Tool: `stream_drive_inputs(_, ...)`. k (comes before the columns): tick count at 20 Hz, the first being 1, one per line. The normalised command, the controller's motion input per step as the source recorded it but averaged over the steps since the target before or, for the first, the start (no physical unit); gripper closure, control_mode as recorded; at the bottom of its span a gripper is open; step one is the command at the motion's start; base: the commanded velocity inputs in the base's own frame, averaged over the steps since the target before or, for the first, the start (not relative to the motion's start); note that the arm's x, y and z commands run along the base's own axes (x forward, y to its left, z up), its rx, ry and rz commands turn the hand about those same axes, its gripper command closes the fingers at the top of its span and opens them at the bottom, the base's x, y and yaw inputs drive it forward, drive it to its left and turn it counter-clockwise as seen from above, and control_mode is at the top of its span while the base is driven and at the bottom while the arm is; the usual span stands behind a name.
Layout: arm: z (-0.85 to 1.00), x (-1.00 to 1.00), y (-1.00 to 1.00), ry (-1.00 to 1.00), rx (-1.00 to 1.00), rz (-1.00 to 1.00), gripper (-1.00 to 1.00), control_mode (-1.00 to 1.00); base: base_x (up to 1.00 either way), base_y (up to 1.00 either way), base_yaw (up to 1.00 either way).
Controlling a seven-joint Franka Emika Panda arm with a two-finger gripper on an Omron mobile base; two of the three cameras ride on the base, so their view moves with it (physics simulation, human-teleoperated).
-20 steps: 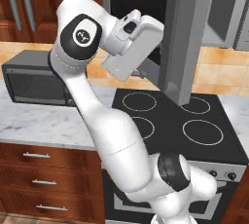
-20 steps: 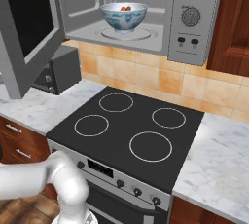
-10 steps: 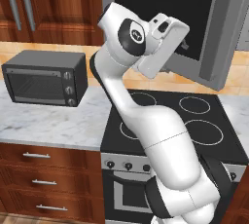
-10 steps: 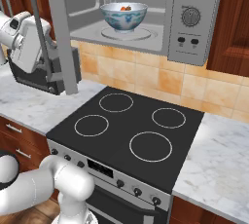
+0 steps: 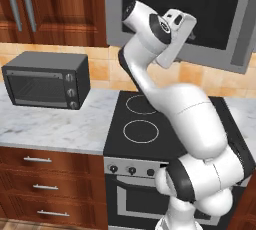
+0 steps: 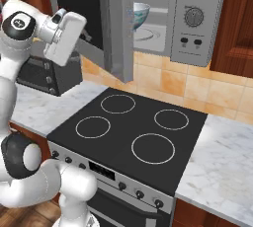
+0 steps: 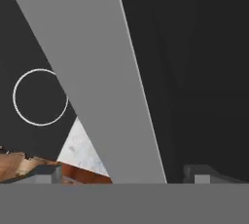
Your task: Place the bowl containing the carrot and kebab skewer in the microwave. Close the microwave door and press the start button to microwave the meal.
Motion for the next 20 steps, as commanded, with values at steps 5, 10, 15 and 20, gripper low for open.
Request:
stream_drive_inputs(5,0.00,1.00,-0.50,0.00,0.04,0.21,-1.00,-1.00,0.00,0.00,0.00)
stream_drive_inputs(10,-0.01,1.00,-0.42,0.00,0.04,0.20,-1.00,-1.00,0.00,0.00,0.00)
stream_drive_inputs(15,-0.08,1.00,-0.45,0.00,0.08,0.23,-1.00,-1.00,0.00,0.00,0.00)
stream_drive_inputs(20,-0.25,0.55,-0.57,-0.10,0.10,0.25,-1.00,-1.00,0.00,0.00,0.00)
